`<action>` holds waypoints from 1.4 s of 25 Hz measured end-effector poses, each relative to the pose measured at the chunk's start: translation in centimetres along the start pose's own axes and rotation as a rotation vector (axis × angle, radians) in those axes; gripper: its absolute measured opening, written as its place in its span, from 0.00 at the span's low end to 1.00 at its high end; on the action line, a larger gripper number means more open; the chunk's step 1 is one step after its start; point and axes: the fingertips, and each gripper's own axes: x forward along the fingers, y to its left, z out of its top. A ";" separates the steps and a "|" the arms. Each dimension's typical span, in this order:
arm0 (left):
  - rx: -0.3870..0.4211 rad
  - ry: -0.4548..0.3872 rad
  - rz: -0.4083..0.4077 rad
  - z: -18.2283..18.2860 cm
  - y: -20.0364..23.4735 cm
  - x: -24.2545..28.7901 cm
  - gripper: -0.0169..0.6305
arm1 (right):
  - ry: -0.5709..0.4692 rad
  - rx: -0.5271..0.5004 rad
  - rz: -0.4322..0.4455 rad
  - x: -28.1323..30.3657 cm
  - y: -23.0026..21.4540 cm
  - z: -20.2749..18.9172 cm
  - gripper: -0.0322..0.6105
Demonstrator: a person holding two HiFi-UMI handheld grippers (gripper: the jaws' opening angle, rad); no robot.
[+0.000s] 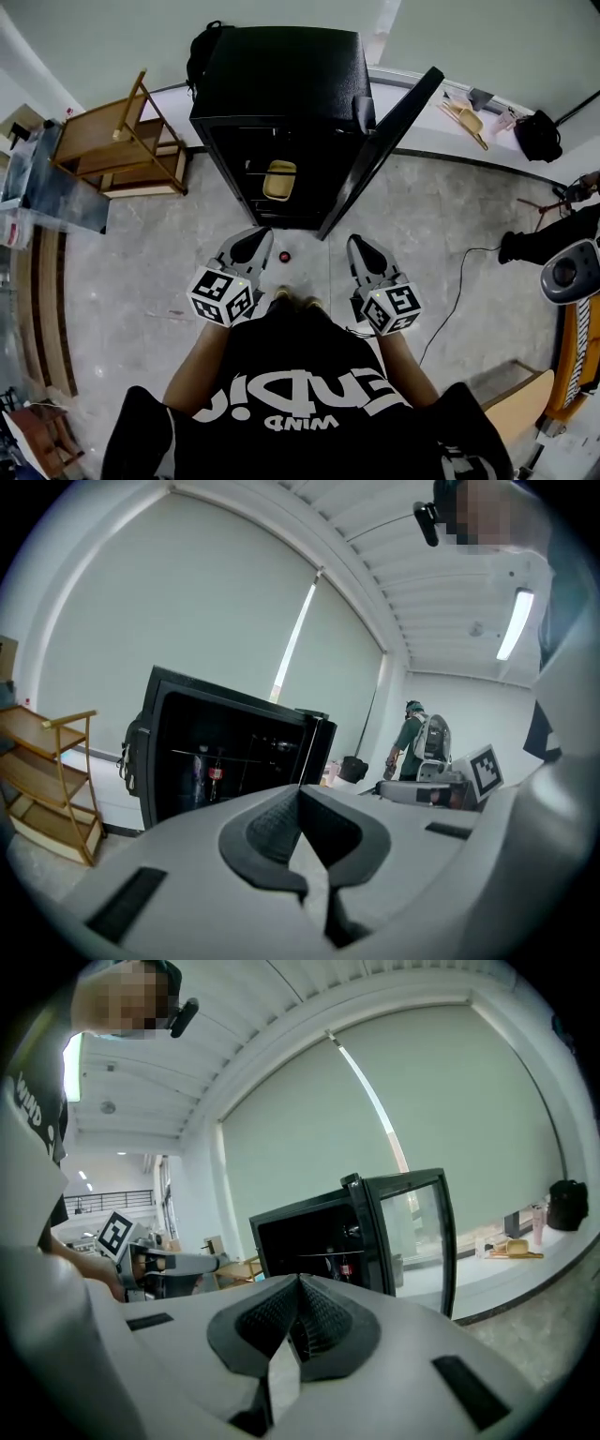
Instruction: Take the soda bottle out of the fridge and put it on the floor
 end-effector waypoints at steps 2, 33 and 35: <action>0.003 -0.026 0.002 0.8 0.3 -0.3 0.04 | -0.017 -0.010 -0.010 -0.1 0.0 0.9 0.09; 0.054 -0.089 0.101 1.3 -0.6 -3.8 0.04 | -0.025 -0.063 -0.032 -2.1 0.3 1.5 0.09; 0.053 -0.087 0.107 1.2 -0.5 -3.7 0.04 | -0.021 -0.064 -0.034 -1.9 0.0 1.4 0.09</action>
